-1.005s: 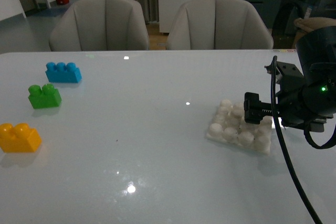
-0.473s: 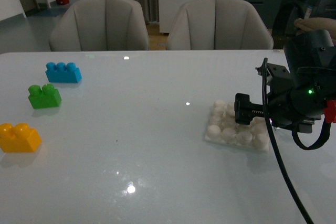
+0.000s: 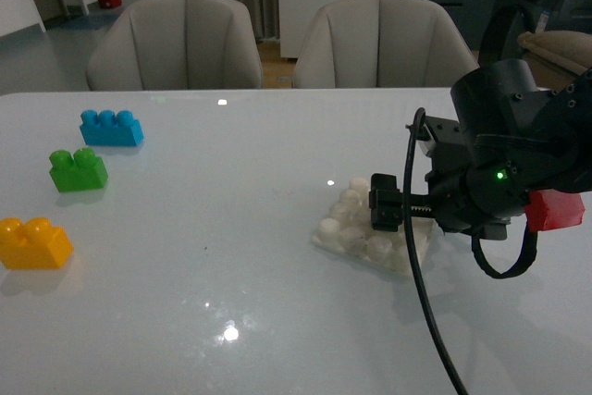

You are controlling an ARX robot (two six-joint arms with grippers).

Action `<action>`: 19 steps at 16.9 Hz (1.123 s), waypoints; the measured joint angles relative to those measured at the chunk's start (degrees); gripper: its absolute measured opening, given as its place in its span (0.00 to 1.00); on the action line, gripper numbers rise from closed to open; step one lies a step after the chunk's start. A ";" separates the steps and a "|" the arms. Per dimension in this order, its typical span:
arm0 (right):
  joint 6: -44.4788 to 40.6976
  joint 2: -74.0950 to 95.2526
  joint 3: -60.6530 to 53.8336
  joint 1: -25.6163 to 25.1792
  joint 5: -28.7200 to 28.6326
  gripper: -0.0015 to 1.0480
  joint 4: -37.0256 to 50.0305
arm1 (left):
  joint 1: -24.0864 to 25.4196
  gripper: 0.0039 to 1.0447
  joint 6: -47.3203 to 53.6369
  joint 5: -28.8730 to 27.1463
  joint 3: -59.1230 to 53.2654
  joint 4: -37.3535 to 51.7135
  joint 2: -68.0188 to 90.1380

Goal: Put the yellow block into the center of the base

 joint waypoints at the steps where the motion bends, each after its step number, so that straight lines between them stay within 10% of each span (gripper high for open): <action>1: 0.37 0.00 0.00 0.94 -0.07 0.94 0.04 | 0.00 0.94 0.00 0.00 0.00 0.00 0.00; 19: 4.72 1.40 3.26 11.63 -0.81 0.94 -1.20 | 0.00 0.94 0.00 0.00 0.00 0.00 0.00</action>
